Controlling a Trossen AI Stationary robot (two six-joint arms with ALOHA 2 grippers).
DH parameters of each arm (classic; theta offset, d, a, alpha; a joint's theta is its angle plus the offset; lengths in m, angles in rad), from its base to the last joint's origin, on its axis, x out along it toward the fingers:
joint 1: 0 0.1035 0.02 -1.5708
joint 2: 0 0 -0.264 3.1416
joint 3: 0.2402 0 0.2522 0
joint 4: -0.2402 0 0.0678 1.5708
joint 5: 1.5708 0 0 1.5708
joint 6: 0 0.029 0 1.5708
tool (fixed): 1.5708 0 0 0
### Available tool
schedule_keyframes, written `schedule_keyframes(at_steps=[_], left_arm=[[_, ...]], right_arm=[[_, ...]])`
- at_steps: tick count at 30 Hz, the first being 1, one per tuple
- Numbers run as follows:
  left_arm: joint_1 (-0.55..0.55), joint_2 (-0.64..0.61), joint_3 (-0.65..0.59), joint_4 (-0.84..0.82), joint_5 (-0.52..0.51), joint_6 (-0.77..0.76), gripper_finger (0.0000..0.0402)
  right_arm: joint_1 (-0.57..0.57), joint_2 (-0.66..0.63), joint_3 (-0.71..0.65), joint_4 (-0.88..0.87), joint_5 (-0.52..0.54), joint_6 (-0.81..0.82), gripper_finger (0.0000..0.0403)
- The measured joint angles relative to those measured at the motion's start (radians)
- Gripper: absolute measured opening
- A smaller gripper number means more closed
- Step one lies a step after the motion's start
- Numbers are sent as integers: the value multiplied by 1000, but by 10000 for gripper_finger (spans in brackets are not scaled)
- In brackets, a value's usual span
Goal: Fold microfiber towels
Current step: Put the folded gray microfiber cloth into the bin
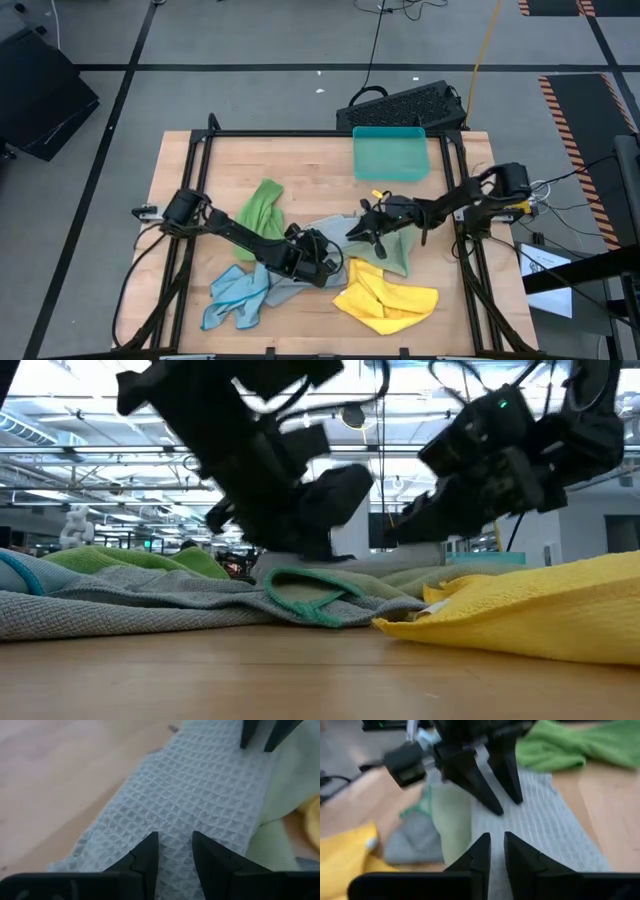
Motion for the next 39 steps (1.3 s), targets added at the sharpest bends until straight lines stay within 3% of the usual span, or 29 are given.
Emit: schedule_keyframes(at_steps=[7, 11, 15, 22, 28, 32, 39], left_arm=[[-4, 5, -7, 5, 24, -25, 122], [-8, -19, 14, 26, 35, 27, 122], [-25, -56, 52, 16, 36, 93, 122], [-73, -90, 92, -32, -68, 203, 122], [-83, -74, 46, -41, -72, 185, 127], [-86, -40, 45, 6, -31, 211, 165], [-95, 7, 46, 76, -59, 229, 278]], right_arm=[[-5, 108, 2, 18, -3, 14, 16], [-4, 72, -3, 8, -6, 35, 12], [-4, -53, -16, -37, -8, 35, 17], [-4, -316, -110, -152, -3, -34, 43], [-5, -411, -233, -91, 29, -81, 61], [-5, -417, -278, -47, 54, -100, 68], [-5, -416, -283, -41, 55, -143, 68]])
